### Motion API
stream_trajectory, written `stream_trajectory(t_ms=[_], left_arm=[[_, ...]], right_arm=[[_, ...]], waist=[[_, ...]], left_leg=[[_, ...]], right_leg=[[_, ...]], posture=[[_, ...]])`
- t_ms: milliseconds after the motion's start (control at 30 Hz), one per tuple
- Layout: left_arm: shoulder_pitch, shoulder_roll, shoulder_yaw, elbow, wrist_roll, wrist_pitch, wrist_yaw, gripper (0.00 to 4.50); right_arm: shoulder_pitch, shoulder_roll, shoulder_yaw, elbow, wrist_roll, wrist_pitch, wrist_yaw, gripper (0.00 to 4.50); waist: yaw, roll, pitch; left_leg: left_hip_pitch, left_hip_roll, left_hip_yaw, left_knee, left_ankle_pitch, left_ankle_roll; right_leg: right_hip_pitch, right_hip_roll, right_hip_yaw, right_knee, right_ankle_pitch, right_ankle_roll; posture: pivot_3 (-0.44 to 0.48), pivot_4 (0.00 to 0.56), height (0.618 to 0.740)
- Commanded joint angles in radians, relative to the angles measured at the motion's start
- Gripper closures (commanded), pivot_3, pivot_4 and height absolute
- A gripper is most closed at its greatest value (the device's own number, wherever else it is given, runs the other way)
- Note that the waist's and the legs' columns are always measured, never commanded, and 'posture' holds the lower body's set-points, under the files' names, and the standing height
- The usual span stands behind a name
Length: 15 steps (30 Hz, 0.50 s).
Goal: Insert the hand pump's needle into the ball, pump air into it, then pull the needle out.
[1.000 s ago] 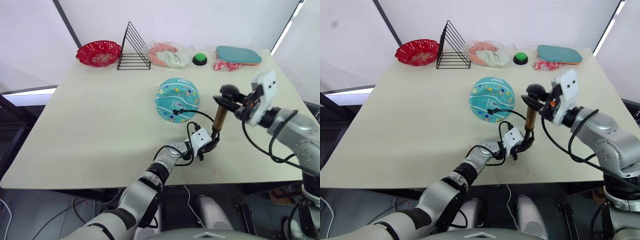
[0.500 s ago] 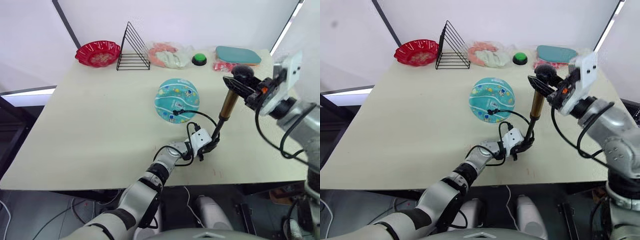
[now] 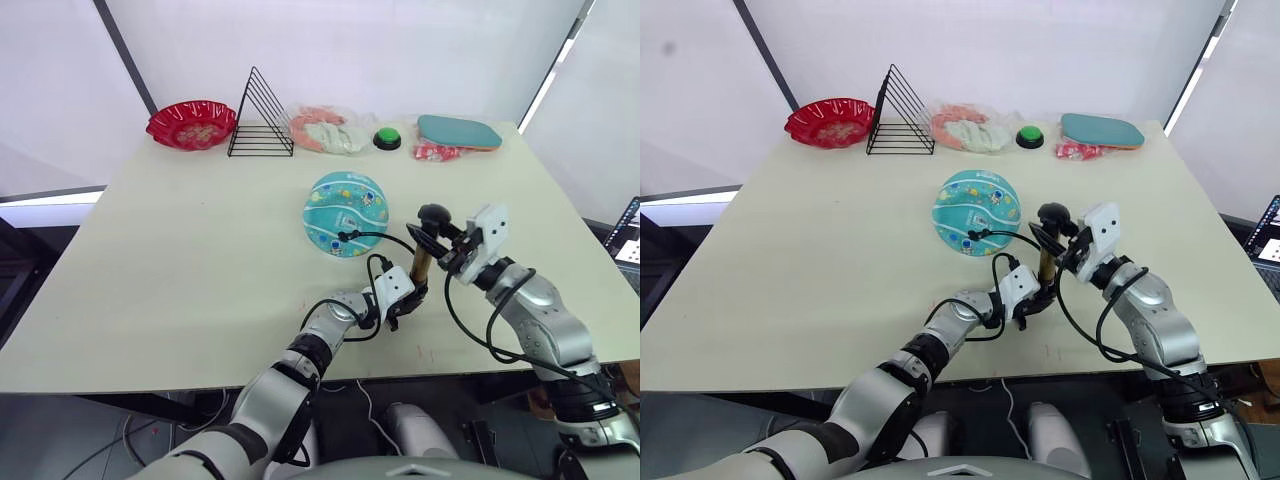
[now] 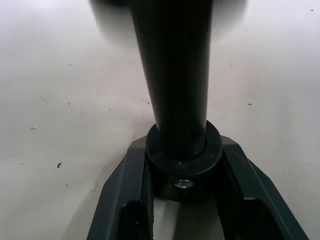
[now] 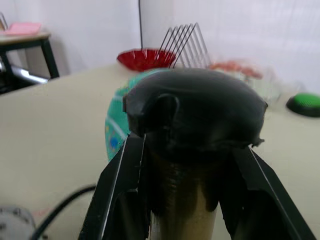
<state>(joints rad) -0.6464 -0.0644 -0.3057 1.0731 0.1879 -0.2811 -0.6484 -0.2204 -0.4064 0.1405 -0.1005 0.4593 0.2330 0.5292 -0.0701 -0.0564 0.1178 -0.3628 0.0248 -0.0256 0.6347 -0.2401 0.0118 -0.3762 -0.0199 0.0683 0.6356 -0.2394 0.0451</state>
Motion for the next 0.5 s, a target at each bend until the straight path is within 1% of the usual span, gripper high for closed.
stream_trajectory(t_ms=[33,200,267,400,433,500], left_arm=[[0.023,0.002,-0.025,0.020,0.024,0.008,-0.025,3.44],[0.017,-0.003,-0.025,0.028,0.022,0.007,-0.022,3.44],[0.015,-0.004,-0.024,0.030,0.022,0.005,-0.020,3.44],[0.015,-0.003,-0.023,0.034,0.023,0.002,-0.019,3.44],[0.015,-0.003,-0.023,0.035,0.023,0.001,-0.019,3.44],[0.015,-0.002,-0.022,0.038,0.023,-0.001,-0.020,3.44]], right_arm=[[0.075,-0.012,0.042,0.184,-0.103,0.074,-0.005,3.36],[0.070,-0.021,0.016,0.148,-0.100,0.075,0.004,3.38],[0.056,-0.038,-0.031,0.051,-0.061,0.104,-0.007,3.38],[0.014,-0.068,-0.120,-0.128,0.011,0.183,-0.037,3.38],[-0.006,-0.081,-0.146,-0.181,0.036,0.216,-0.046,3.38],[-0.053,-0.108,-0.198,-0.269,0.090,0.286,-0.066,3.38]], waist=[[0.000,0.000,0.000],[0.000,0.002,0.000],[0.001,0.002,0.001],[0.006,0.016,0.013],[0.008,0.018,0.014],[0.013,0.021,0.017]], left_leg=[[0.000,0.000,0.000,0.000,0.000,0.000],[-0.001,0.000,0.002,0.000,0.000,0.000],[-0.001,0.000,0.002,0.000,0.000,0.000],[-0.006,-0.003,0.002,0.000,0.000,0.000],[-0.009,-0.004,0.002,0.000,0.000,0.000],[-0.020,-0.005,0.002,0.002,0.000,0.001]], right_leg=[[0.000,0.000,0.000,0.000,0.000,0.000],[-0.001,-0.001,0.000,0.000,0.000,0.000],[-0.002,-0.001,0.000,0.000,0.000,0.000],[-0.004,-0.003,-0.001,-0.003,0.001,0.002],[-0.006,-0.001,-0.001,-0.004,0.002,0.004],[-0.015,0.000,-0.001,-0.005,0.004,0.007]], posture=[[0.000,0.150,0.740],[0.000,0.150,0.740],[0.000,0.150,0.740],[0.000,0.150,0.740],[0.000,0.150,0.740],[0.000,0.150,0.740]])
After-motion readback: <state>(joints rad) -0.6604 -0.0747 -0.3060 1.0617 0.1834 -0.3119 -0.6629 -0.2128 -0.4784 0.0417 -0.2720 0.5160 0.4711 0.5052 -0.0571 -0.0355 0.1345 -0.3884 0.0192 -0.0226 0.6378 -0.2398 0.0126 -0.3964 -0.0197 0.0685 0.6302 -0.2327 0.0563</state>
